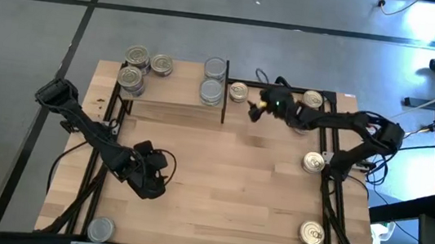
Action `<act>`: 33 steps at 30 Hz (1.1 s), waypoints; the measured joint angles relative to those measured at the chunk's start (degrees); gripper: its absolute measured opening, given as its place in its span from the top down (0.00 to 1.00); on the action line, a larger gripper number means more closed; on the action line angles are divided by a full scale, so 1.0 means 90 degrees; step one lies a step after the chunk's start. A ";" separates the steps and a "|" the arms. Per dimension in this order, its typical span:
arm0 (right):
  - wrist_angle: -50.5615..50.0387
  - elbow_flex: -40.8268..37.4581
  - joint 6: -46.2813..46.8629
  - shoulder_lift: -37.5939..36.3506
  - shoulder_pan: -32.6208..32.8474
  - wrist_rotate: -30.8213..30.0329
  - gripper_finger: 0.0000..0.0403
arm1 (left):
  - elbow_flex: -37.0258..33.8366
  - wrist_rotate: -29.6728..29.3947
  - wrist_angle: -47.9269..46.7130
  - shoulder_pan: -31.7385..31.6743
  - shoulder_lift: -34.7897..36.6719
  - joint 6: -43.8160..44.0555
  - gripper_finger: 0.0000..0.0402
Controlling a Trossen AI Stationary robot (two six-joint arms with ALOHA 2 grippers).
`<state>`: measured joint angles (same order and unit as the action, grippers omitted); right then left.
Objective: Stack canned seafood by type on shelf
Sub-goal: Stack the blue tuna can on top of the blue tuna can on the shelf
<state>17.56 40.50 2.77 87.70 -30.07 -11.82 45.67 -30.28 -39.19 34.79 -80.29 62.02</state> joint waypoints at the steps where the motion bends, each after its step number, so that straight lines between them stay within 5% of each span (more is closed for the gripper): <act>1: -0.0014 0.0098 -0.0040 0.0086 -0.0120 0.0052 0.13 | 0.0000 -0.0001 -0.0001 0.0000 0.0000 0.0027 0.31; 7: -0.0175 0.1047 -0.0312 0.0943 -0.0522 0.0330 0.13 | 0.0000 -0.0002 0.0016 0.0000 0.0000 0.0126 0.31; 19: -0.2345 0.3005 -0.0340 0.2551 -0.0626 0.0360 0.13 | 0.0002 -0.0002 0.0138 0.0000 0.0000 0.0109 0.31; 33: -0.4022 0.3100 -0.0341 0.2391 -0.0416 0.0477 0.13 | 0.0002 0.0000 0.0159 0.0000 0.0000 0.0119 0.31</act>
<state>-18.64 68.40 -0.30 109.21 -33.82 -7.53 45.69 -30.28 -37.76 34.79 -80.29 63.09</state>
